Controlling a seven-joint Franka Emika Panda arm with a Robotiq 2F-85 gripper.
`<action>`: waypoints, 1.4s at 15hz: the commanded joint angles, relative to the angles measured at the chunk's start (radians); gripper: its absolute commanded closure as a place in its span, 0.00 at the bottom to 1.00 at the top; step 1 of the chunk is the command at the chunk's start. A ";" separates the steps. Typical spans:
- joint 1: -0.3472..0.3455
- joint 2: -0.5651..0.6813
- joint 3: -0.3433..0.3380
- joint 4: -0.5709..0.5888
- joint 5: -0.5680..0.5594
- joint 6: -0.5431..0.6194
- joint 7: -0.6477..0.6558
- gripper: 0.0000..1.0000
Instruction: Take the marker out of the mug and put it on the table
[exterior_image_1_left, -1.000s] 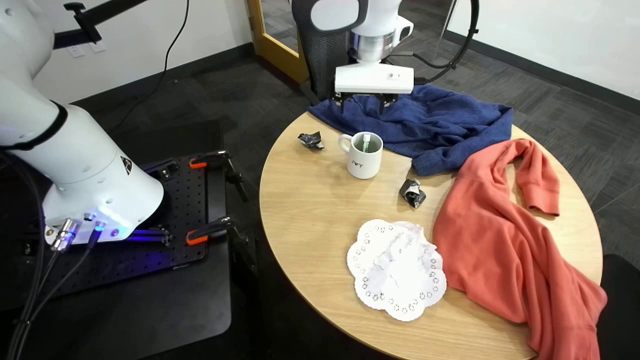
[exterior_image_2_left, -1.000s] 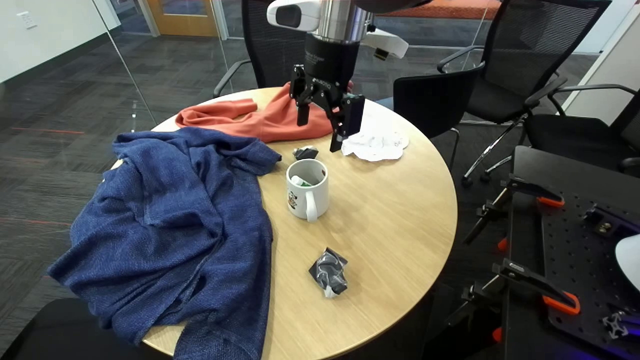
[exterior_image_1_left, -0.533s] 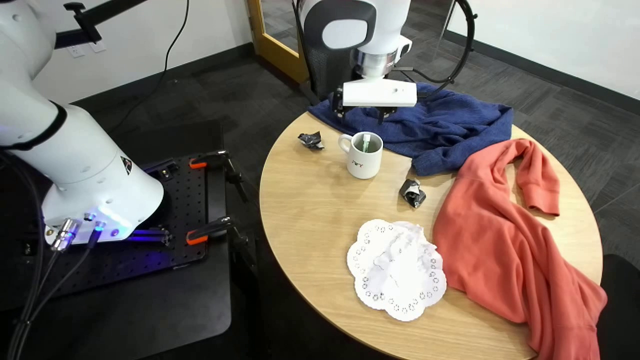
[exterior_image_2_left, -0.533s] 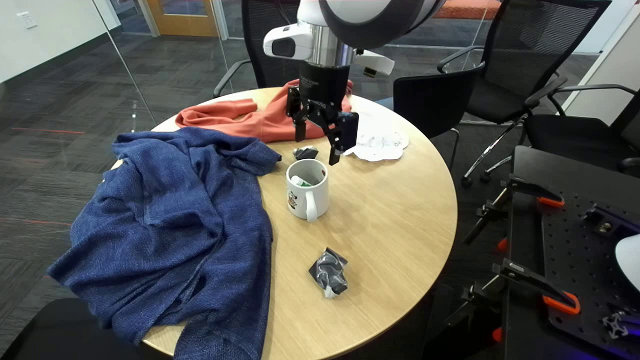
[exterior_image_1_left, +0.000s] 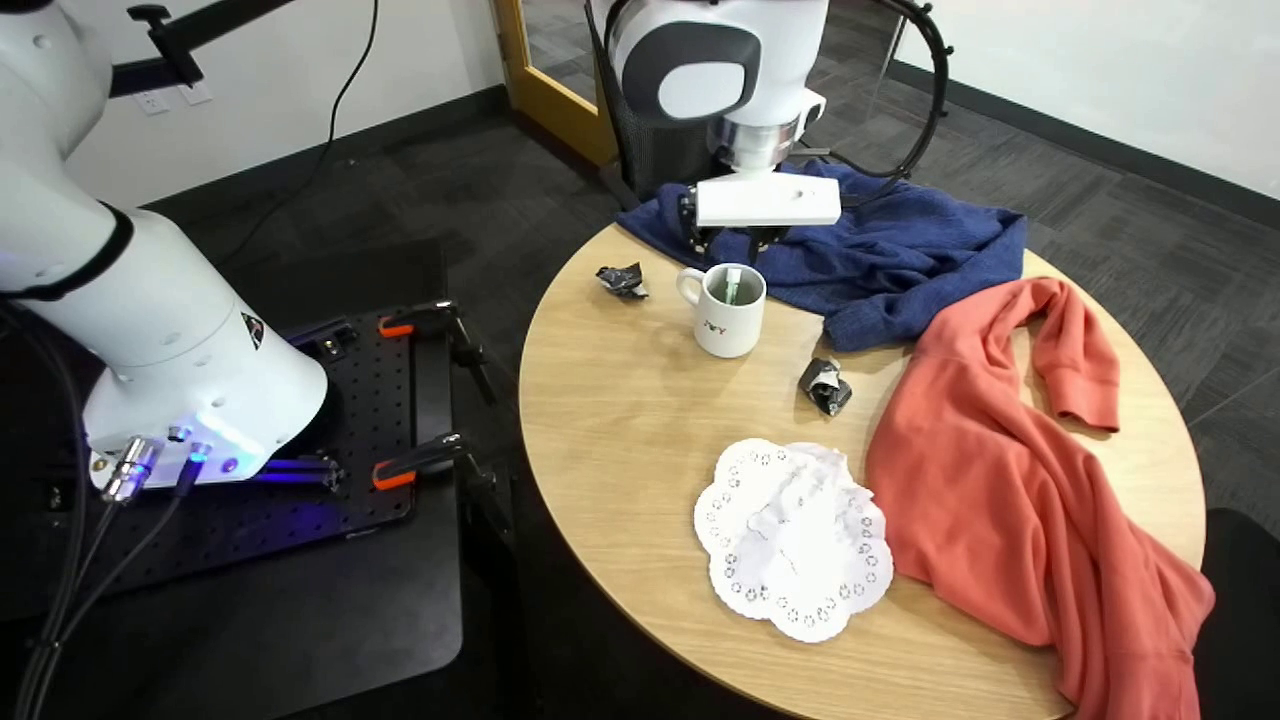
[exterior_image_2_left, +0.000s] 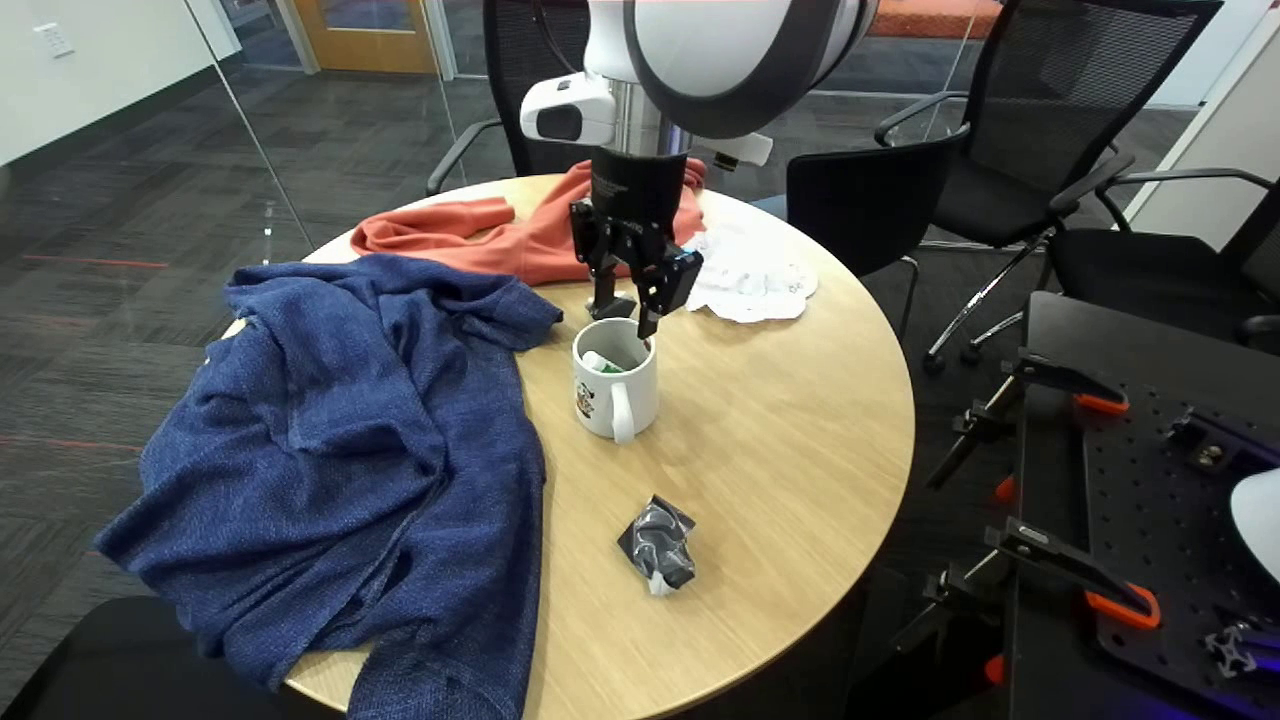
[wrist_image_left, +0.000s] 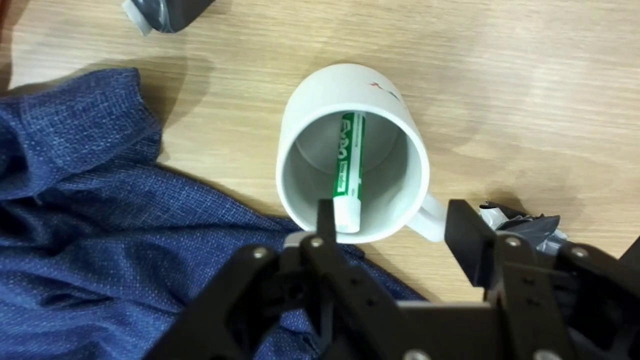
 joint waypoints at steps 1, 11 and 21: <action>-0.009 0.041 0.006 0.046 -0.034 0.016 0.039 0.57; 0.000 0.129 -0.006 0.119 -0.116 0.003 0.104 0.62; -0.004 0.179 0.005 0.158 -0.140 -0.002 0.118 0.65</action>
